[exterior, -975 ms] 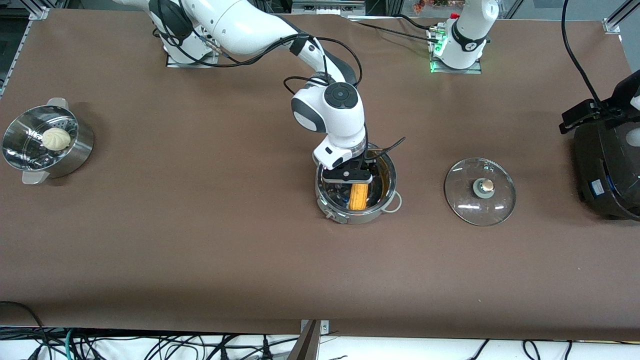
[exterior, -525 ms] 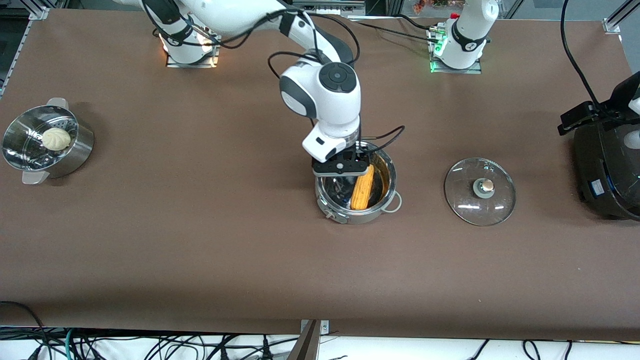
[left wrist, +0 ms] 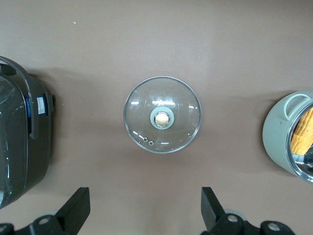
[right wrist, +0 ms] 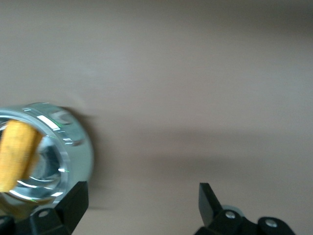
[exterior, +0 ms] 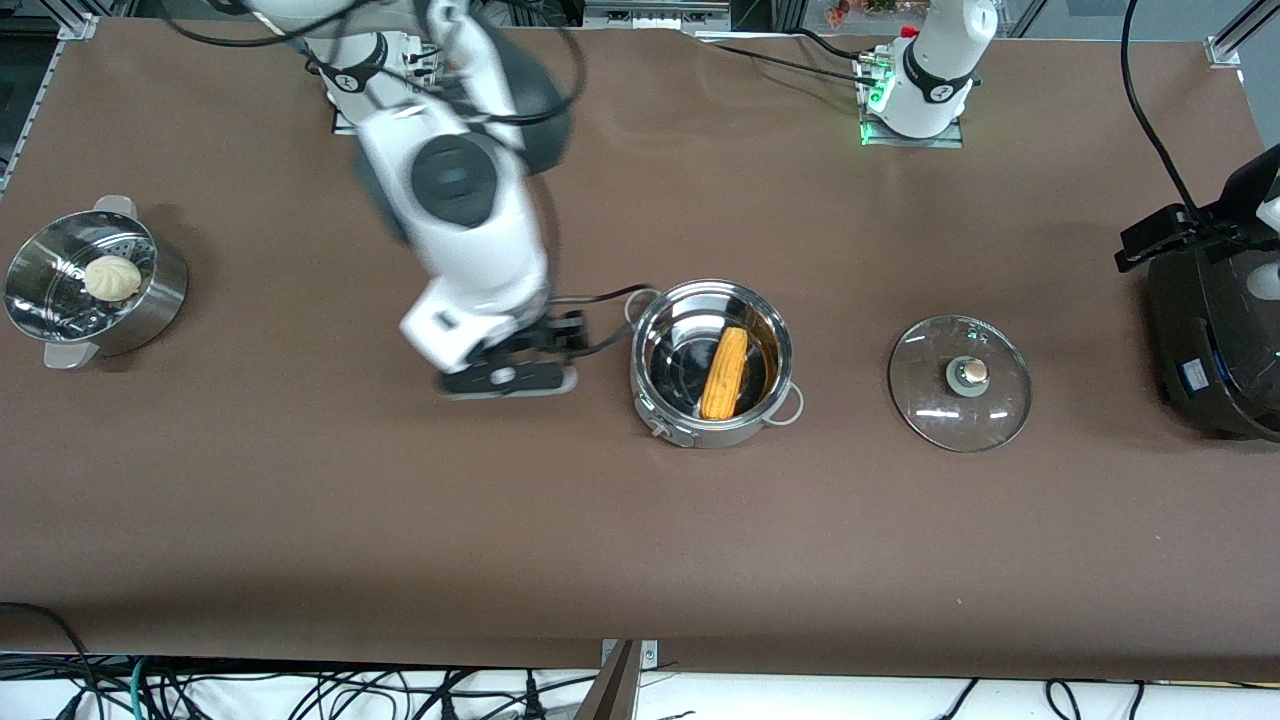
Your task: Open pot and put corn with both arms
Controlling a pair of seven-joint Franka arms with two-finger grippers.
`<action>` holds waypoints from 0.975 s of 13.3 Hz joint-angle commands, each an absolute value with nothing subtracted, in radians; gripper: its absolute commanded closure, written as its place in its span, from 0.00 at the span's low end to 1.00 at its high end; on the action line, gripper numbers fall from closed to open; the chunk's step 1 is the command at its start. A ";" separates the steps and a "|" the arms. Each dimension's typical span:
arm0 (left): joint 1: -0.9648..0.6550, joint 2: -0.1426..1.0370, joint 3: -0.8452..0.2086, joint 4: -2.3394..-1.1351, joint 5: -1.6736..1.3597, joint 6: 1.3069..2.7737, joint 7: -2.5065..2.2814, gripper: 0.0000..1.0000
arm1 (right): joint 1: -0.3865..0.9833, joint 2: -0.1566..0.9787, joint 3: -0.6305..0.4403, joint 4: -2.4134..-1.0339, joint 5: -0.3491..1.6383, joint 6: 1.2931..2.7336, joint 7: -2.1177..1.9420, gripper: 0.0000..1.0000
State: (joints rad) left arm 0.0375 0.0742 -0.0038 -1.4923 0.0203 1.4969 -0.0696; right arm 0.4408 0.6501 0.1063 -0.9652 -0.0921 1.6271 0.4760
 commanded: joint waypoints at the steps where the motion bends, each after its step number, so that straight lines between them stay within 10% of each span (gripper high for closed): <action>1: 0.046 0.091 -0.008 -1.457 -0.002 1.486 -0.071 0.00 | 0.286 0.582 0.124 -0.989 -0.052 1.510 0.362 0.00; 13: 0.046 0.091 -0.008 -1.459 -0.002 1.486 -0.071 0.00 | -0.017 0.488 0.057 -1.015 -0.052 1.411 -0.017 0.00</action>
State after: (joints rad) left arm 0.0376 0.0746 -0.0038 -1.4914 0.0201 1.4969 -0.0696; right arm -0.0271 0.5428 0.0710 -0.9669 -0.0666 1.4041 -0.0115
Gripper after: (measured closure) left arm 0.000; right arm 0.000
